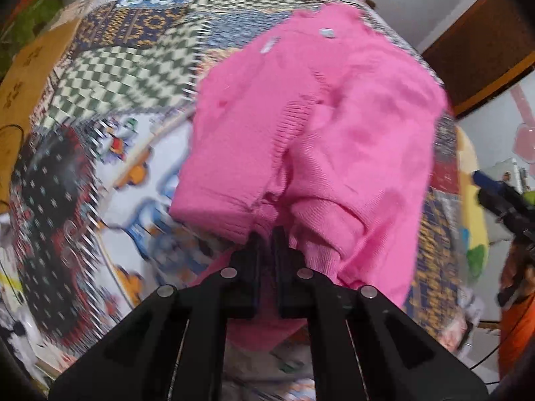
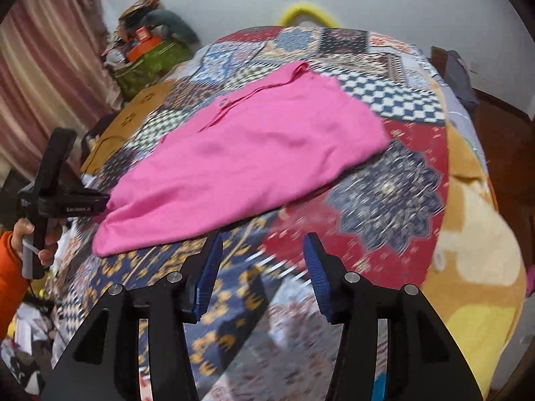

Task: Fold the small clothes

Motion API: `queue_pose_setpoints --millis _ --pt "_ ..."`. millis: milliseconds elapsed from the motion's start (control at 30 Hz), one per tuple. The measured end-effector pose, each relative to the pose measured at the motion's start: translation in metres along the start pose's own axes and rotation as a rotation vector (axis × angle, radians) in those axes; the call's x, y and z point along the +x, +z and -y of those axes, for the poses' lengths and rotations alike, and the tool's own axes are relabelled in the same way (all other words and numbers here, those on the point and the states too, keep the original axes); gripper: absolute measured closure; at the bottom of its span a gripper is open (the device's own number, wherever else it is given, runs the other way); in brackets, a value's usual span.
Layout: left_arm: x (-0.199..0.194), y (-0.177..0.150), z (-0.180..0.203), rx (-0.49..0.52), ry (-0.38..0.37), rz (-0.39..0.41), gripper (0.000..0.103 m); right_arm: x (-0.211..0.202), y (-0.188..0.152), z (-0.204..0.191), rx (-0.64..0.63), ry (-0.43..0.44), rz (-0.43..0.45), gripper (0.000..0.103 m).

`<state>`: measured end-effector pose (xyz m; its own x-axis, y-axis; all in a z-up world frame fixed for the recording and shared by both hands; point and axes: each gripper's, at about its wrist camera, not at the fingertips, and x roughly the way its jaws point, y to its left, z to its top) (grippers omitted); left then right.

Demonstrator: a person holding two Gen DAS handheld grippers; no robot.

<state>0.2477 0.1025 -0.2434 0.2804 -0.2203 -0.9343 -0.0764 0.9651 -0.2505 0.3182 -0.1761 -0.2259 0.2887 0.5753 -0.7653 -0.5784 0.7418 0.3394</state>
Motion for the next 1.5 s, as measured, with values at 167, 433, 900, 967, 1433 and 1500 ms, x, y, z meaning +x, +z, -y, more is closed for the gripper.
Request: queue_pose_setpoints --millis 167,433,900,967,1433,1500 --pt "-0.007 -0.019 0.044 0.049 -0.063 0.004 0.099 0.003 -0.015 -0.011 0.008 0.037 -0.032 0.057" --pt "-0.023 -0.037 0.070 0.143 0.091 0.102 0.091 0.020 -0.030 -0.022 0.058 0.074 -0.088 0.057" --pt "-0.048 -0.023 0.008 0.083 0.167 0.177 0.061 0.056 -0.022 -0.052 0.007 0.103 -0.055 0.097" --pt "-0.046 -0.019 0.017 0.112 0.168 0.179 0.060 0.054 -0.021 -0.049 -0.013 0.096 -0.062 0.098" --pt "-0.005 -0.001 0.092 0.246 0.058 0.121 0.054 0.013 -0.045 0.016 0.021 -0.086 -0.087 0.096" --pt "0.000 0.002 0.105 0.268 0.074 0.126 0.046 0.005 -0.043 0.020 0.038 -0.088 -0.090 0.095"
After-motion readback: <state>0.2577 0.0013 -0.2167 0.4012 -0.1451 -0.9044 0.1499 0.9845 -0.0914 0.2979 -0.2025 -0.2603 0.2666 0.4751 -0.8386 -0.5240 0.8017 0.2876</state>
